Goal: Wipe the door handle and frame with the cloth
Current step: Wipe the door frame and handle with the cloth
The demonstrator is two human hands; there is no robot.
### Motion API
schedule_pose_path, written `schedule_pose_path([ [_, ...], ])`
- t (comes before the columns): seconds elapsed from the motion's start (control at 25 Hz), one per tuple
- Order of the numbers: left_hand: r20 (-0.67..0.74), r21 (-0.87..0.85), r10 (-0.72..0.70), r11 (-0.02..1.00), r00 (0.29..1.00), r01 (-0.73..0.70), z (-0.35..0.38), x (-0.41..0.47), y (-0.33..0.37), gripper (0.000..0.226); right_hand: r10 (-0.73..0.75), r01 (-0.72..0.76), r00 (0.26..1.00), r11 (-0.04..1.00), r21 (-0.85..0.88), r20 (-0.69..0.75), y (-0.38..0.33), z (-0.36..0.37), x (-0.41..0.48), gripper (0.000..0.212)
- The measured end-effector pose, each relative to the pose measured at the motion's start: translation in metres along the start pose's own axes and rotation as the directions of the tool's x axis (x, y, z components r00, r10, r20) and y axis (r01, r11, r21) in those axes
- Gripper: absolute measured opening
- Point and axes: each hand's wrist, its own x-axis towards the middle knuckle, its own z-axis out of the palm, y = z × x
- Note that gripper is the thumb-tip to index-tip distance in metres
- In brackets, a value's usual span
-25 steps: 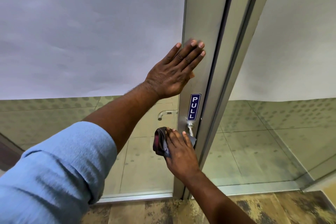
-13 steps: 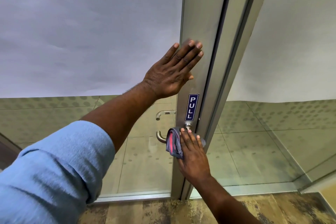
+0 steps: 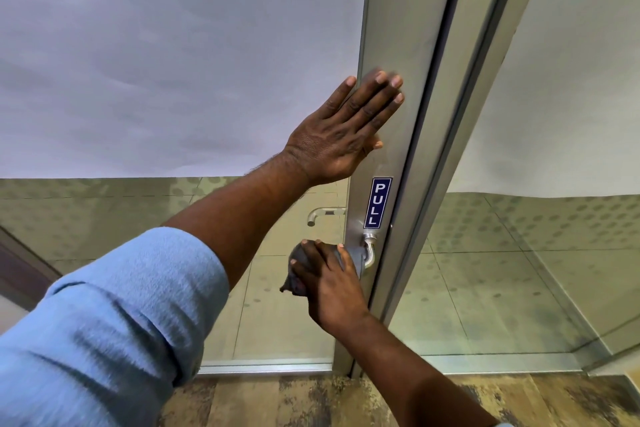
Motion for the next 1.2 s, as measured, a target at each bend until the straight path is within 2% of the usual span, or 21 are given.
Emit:
schedule_pose_path([
  [0.24, 0.020, -0.004, -0.006, 1.000, 1.000, 0.006, -0.002, 0.000, 0.000, 0.062, -0.073, 0.067, 0.994, 0.995, -0.075, -0.082, 0.033, 0.006, -0.041, 0.087],
  [0.32, 0.029, 0.003, -0.005, 1.000, 1.000, 0.005, -0.001, 0.000, 0.000, 0.062, -0.070, 0.064, 0.993, 0.995, -0.071, -0.094, 0.052, 0.005, -0.055, 0.097],
  [0.4, 0.025, 0.006, -0.005, 1.000, 1.000, 0.005, -0.001, 0.000, 0.000, 0.062, -0.044, 0.043, 0.995, 0.999, -0.017, -0.092, 0.073, 0.003, -0.071, 0.107],
  [0.48, 0.017, 0.010, -0.010, 1.000, 1.000, 0.010, 0.000, 0.000, 0.000, 0.062, -0.018, 0.024, 0.996, 0.997, 0.068, -0.085, 0.084, 0.001, -0.079, 0.107],
  [0.56, 0.019, 0.009, -0.011, 1.000, 1.000, 0.011, 0.001, 0.000, 0.000, 0.062, 0.075, -0.054, 0.992, 0.980, 0.190, -0.102, 0.086, -0.002, -0.077, 0.097],
  [0.64, 0.017, 0.011, -0.010, 1.000, 1.000, 0.009, 0.000, 0.000, 0.000, 0.062, 0.279, -0.226, 0.954, 0.910, 0.347, -0.110, 0.083, -0.010, -0.070, 0.093],
  [0.76, 0.019, 0.008, -0.008, 1.000, 1.000, 0.008, 0.001, 0.000, 0.001, 0.062, 0.415, -0.298, 0.901, 0.801, 0.519, -0.124, 0.072, -0.003, -0.063, 0.094],
  [0.8, 0.020, 0.009, -0.008, 1.000, 1.000, 0.007, 0.001, 0.000, 0.001, 0.062, 0.495, -0.324, 0.864, 0.691, 0.647, -0.096, 0.061, 0.002, -0.060, 0.088],
  [0.84, 0.018, 0.010, -0.010, 1.000, 1.000, 0.010, 0.001, -0.001, 0.001, 0.062, 0.614, -0.337, 0.787, 0.500, 0.798, -0.053, 0.047, 0.007, -0.056, 0.076],
  [0.88, 0.017, 0.010, -0.013, 1.000, 1.000, 0.013, 0.001, -0.001, 0.001, 0.062, 0.742, -0.306, 0.670, 0.243, 0.921, 0.027, 0.033, 0.012, -0.048, 0.060],
  [0.92, 0.016, 0.006, -0.013, 1.000, 1.000, 0.013, 0.001, 0.000, 0.001, 0.062, 0.829, -0.231, 0.542, -0.012, 0.973, 0.139, 0.019, 0.012, -0.040, 0.046],
  [0.96, 0.015, 0.000, -0.012, 1.000, 1.000, 0.012, 0.000, 0.000, 0.002, 0.062, 0.865, -0.141, 0.445, -0.188, 0.972, 0.232, 0.009, 0.013, -0.031, 0.039],
  [1.0, 0.015, -0.004, -0.009, 1.000, 1.000, 0.009, 0.001, 0.001, 0.002, 0.062, 0.863, -0.058, 0.394, -0.320, 0.946, 0.316, 0.001, 0.013, -0.024, 0.038],
  [1.08, 0.017, 0.002, -0.008, 1.000, 1.000, 0.008, 0.002, 0.000, 0.001, 0.062, 0.801, 0.094, 0.368, -0.538, 0.838, 0.473, -0.009, 0.011, -0.017, 0.036],
  [1.2, 0.001, 0.011, -0.011, 1.000, 1.000, 0.011, 0.001, 0.000, 0.001, 0.061, 0.682, 0.170, 0.422, -0.707, 0.687, 0.597, -0.027, 0.012, -0.015, 0.031],
])
